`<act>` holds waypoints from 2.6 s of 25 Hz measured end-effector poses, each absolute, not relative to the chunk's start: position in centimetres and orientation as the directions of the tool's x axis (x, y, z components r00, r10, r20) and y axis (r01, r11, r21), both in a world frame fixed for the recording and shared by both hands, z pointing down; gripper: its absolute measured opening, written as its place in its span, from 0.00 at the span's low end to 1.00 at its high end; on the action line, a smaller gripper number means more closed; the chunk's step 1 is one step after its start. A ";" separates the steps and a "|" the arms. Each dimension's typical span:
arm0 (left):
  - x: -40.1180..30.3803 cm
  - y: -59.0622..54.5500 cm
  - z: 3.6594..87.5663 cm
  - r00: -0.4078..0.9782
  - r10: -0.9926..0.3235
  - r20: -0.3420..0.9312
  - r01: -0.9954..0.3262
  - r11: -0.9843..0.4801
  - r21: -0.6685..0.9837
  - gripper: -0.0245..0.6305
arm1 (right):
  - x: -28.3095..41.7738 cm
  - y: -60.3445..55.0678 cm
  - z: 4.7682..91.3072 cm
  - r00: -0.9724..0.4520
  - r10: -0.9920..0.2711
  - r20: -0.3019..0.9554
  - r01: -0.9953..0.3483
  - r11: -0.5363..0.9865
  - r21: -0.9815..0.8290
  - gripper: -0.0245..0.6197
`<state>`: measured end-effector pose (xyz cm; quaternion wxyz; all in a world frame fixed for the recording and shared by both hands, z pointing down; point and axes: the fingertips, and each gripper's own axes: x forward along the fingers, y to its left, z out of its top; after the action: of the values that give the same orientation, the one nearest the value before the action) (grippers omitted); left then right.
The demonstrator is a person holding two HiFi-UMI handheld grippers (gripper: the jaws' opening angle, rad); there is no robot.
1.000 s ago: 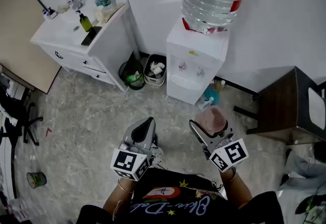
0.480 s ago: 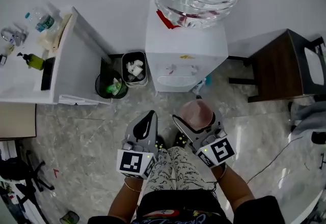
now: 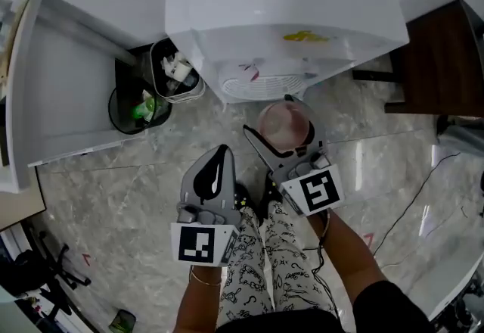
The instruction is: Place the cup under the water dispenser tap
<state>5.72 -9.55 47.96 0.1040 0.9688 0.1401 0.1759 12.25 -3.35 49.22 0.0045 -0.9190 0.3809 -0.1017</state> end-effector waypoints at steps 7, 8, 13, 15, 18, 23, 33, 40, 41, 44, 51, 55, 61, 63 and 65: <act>7.0 -11.6 53.5 0.897 0.289 0.335 0.182 -0.931 0.315 0.03 | 15.7 -5.1 57.1 0.723 -0.656 0.217 -0.659 -0.749 -0.069 0.64; 6.9 -11.8 54.1 0.896 0.296 0.331 0.183 -0.925 0.332 0.03 | 16.4 -5.1 57.8 0.732 -0.646 0.215 -0.648 -0.758 -0.072 0.64; 6.4 -12.5 56.3 0.881 0.303 0.364 0.176 -0.923 0.343 0.03 | 19.3 -5.3 60.0 0.768 -0.608 0.201 -0.610 -0.790 -0.063 0.64; 6.3 -12.6 56.7 0.874 0.307 0.377 0.169 -0.919 0.357 0.03 | 19.7 -6.0 60.7 0.766 -0.609 0.207 -0.609 -0.790 -0.073 0.64; 6.2 -12.5 56.5 0.871 0.315 0.378 0.165 -0.911 0.378 0.03 | 19.9 -6.4 61.6 0.774 -0.596 0.214 -0.589 -0.802 -0.102 0.64; 6.3 -12.5 56.9 0.867 0.313 0.387 0.163 -0.913 0.373 0.03 | 20.3 -6.4 63.7 0.779 -0.573 0.252 -0.574 -0.815 -0.080 0.64; 7.1 -11.9 57.6 0.869 0.291 0.402 0.160 -0.931 0.328 0.03 | 20.6 -6.3 64.4 0.815 -0.529 0.238 -0.528 -0.846 -0.072 0.65; 7.3 -11.2 57.4 0.867 0.296 0.400 0.159 -0.927 0.340 0.03 | 20.8 -6.9 64.4 0.834 -0.502 0.228 -0.495 -0.864 -0.090 0.65; 7.2 -11.2 57.4 0.865 0.298 0.403 0.161 -0.927 0.339 0.03 | 20.8 -6.9 64.5 0.833 -0.504 0.230 -0.497 -0.863 -0.093 0.65; 7.2 -11.1 57.6 0.863 0.296 0.409 0.158 -0.927 0.339 0.03 | 20.7 -6.9 65.0 0.821 -0.516 0.245 -0.507 -0.856 -0.102 0.65; 7.1 -10.9 57.3 0.861 0.301 0.411 0.159 -0.926 0.343 0.03 | 20.0 -6.9 64.9 0.803 -0.538 0.255 -0.521 -0.842 -0.136 0.65; 7.0 -11.0 57.5 0.859 0.295 0.418 0.153 -0.928 0.339 0.03 | 19.9 -7.0 65.2 0.799 -0.541 0.264 -0.525 -0.840 -0.135 0.65; 6.7 -10.5 57.2 0.859 0.295 0.418 0.153 -0.928 0.341 0.03 | 19.1 -6.5 65.3 0.791 -0.543 0.282 -0.528 -0.839 -0.132 0.65; 6.7 -10.4 57.0 0.861 0.293 0.417 0.152 -0.928 0.339 0.03 | 18.7 -6.0 65.2 0.793 -0.539 0.284 -0.524 -0.841 -0.134 0.65; 6.6 -10.4 57.0 0.863 0.284 0.418 0.144 -0.931 0.336 0.03 | 18.1 -5.3 65.3 0.794 -0.533 0.292 -0.514 -0.846 -0.143 0.65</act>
<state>6.59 -10.43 57.00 0.1484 0.9537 0.1123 0.2364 18.05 -5.30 65.33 0.0280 -0.9468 0.2765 -0.1623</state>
